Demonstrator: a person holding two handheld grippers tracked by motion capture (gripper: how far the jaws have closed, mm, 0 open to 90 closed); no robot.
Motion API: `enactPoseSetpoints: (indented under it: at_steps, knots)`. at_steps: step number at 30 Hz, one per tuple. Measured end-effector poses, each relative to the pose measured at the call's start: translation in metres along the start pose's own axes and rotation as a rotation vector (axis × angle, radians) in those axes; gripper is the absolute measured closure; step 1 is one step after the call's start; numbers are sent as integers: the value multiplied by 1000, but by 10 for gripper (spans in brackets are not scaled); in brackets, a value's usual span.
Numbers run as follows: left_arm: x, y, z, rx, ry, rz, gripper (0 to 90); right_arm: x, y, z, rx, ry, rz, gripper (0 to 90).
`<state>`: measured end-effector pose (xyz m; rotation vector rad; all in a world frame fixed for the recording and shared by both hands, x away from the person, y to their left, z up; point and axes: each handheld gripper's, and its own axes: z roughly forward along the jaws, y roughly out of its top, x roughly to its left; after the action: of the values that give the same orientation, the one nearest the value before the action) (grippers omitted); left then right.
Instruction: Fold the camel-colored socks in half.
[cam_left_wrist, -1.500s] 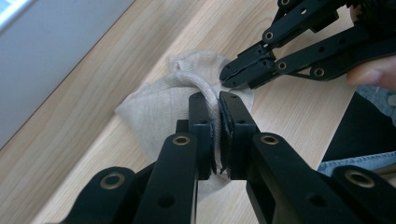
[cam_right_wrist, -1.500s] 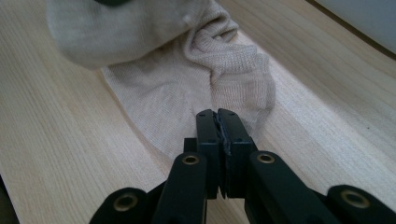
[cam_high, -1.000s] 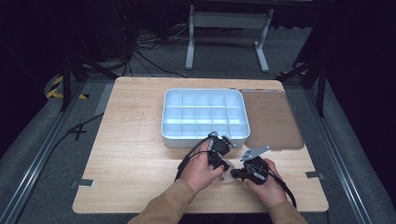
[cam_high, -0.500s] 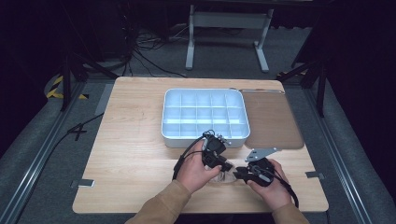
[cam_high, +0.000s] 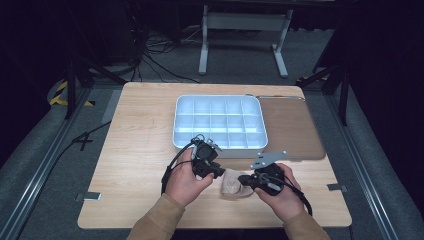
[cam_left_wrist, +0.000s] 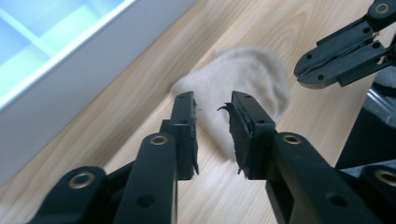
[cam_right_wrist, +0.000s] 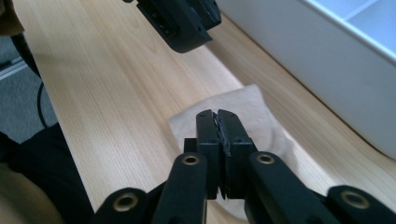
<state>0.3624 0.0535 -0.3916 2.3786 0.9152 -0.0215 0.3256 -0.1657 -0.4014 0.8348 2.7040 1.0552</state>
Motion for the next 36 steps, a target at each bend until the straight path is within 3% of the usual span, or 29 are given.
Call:
enactPoseSetpoints:
  at_steps: [6, 12, 17, 21, 24, 26, 29, 31, 34, 36]
  knots:
    - [5, -4, 2, 17, -2, -21, 743, -2, 6, 20, 51, -6, 2, 894]
    - [0, -1, 12, 36, -24, 20, 788, -10, -2, 24, 94, -28, 11, 896]
    - [-5, 2, 28, 33, -82, 60, 804, -16, -13, 21, 95, -35, 34, 895]
    - [-8, 3, 36, 54, -87, 82, 808, -20, -22, 21, 97, -38, 44, 894]
    - [-10, 4, 38, 37, -91, 88, 808, -22, -28, 23, 96, -42, 45, 890]
    - [-14, 7, 40, -16, -118, 105, 806, -24, -31, 26, 99, -47, 39, 888]
    - [-18, 8, 44, -44, -136, 111, 814, -25, -34, 28, 101, -44, 35, 887]
    - [-20, 9, 51, -65, -120, 112, 816, -26, -36, 31, 96, -42, 29, 888]
    - [-20, 10, 57, -58, -90, 129, 820, -26, -37, 32, 92, -38, 32, 887]
    - [-20, 10, 63, -31, -42, 129, 827, -25, -37, 32, 86, -38, 23, 885]
